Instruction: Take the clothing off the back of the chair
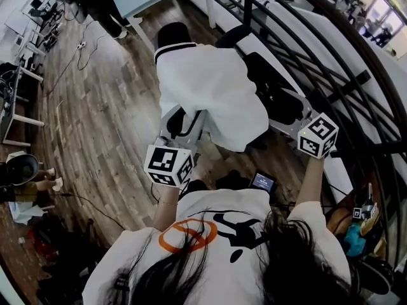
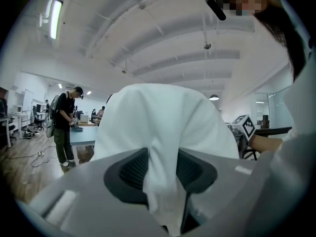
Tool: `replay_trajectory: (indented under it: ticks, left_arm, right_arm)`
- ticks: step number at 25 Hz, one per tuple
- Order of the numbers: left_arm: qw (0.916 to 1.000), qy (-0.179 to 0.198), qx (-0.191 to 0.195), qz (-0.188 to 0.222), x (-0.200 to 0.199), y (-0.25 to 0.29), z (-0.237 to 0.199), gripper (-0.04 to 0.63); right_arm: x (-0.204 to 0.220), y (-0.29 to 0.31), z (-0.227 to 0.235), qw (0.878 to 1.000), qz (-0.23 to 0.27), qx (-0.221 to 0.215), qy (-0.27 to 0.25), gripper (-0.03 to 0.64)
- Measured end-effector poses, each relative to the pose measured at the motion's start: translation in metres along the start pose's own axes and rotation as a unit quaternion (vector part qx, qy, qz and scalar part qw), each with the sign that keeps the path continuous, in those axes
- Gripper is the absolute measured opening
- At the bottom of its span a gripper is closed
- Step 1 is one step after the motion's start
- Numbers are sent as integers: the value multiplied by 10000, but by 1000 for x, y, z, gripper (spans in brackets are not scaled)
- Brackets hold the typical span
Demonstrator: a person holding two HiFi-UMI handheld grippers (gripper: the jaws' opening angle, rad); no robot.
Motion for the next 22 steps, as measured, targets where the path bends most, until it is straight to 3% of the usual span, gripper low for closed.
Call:
replay_trajectory:
  ticks: [2,4,9,13,17,22]
  left_arm:
    - [10000,62,-28,55,-2,2,3,116]
    - [9999,60,-49,126,-5,2,3,34]
    - [9996,283,-20,60,-12,-2,-3,31]
    - [9990,409,-114,136,-19,-9,-9,29]
    - [9973,672,-204,206,-32,-15,-12,29]
    - [9941,926,-403,392,-47,-20,-20,43]
  right_arm:
    - [-2,10,11,9987,-51,-497,-128,475]
    - [-6,17,26,9966,-57,-792,-215,547]
    - [-31,39,58,9910,275,-1296,-209,551]
    - [-32,73,55,9801,53,-1939,-430,551]
    - [-30,109,49,9655,19,-2584,-332,570]
    - [-30,142,54,9388,166,-3436,178,580]
Point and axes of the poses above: the fingertips, and each gripper's own axes: y forward along the fingers, z to its right, x out of its underside, the point moved 8 cm from there along -y, backward along the fingers, and after that the axes turned 5 degrees about z, right-handed, at the moved point
